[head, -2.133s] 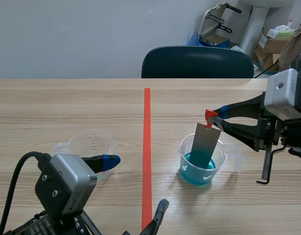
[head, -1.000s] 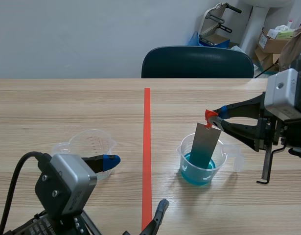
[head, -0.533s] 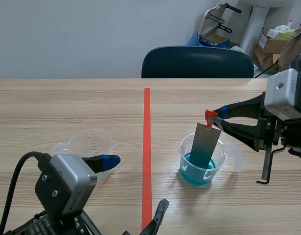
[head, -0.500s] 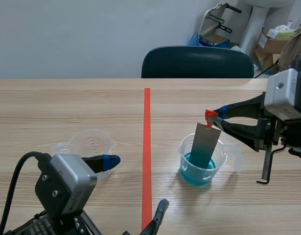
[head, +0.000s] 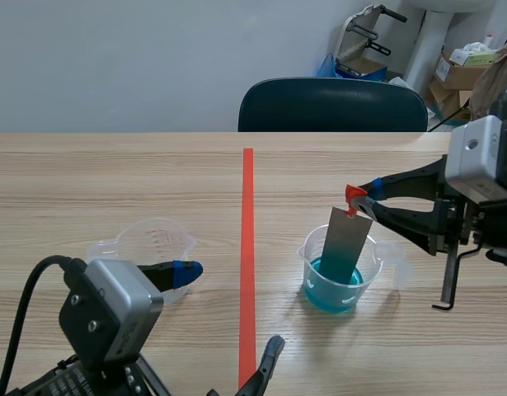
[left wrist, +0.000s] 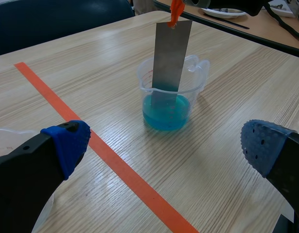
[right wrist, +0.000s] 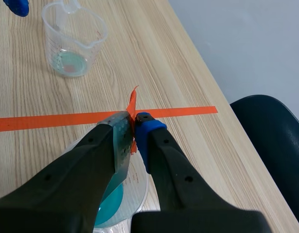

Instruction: Do the redox reaction experiment

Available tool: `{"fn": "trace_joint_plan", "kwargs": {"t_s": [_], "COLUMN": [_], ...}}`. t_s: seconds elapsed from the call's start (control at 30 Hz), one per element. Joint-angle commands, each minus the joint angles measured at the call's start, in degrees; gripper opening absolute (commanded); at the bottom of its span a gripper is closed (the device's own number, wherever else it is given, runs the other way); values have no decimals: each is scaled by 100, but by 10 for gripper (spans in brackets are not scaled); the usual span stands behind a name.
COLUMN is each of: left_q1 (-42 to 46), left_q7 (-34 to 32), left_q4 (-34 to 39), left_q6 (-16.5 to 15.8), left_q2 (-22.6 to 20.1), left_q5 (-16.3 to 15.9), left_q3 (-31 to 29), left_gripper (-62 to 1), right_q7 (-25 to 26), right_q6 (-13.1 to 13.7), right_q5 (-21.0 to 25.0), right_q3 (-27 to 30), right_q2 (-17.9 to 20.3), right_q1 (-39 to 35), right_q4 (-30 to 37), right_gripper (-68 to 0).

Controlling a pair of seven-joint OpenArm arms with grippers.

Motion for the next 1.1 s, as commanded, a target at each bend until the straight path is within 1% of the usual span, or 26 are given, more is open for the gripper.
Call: {"fn": "trace_joint_plan", "kwargs": {"t_s": [0.0,0.87,0.93,1.03,1.07], "left_q1": [-2,-2,-2,-2,-2], "left_q7": [-59,-59,-59,-59,-59], "left_q4": [160,160,160,160,160], "left_q6": [-17,-17,-17,-17,-17], "left_q2": [28,28,28,28,28], "left_q5": [-11,-11,-11,-11,-11], "left_q3": [9,9,9,9,9], "left_gripper": [14,14,14,14,14], "right_q7": [59,66,138,216,214], "right_q6": [7,13,81,372,372], "right_q5": [37,44,50,72,101], "right_q3": [48,55,63,125,149], "right_q2": [61,85,131,214,240], "right_q1": [50,50,50,50,50], "right_q4": [101,101,103,146,170], "right_gripper": [-667,-667,-667,-667,-667]}}
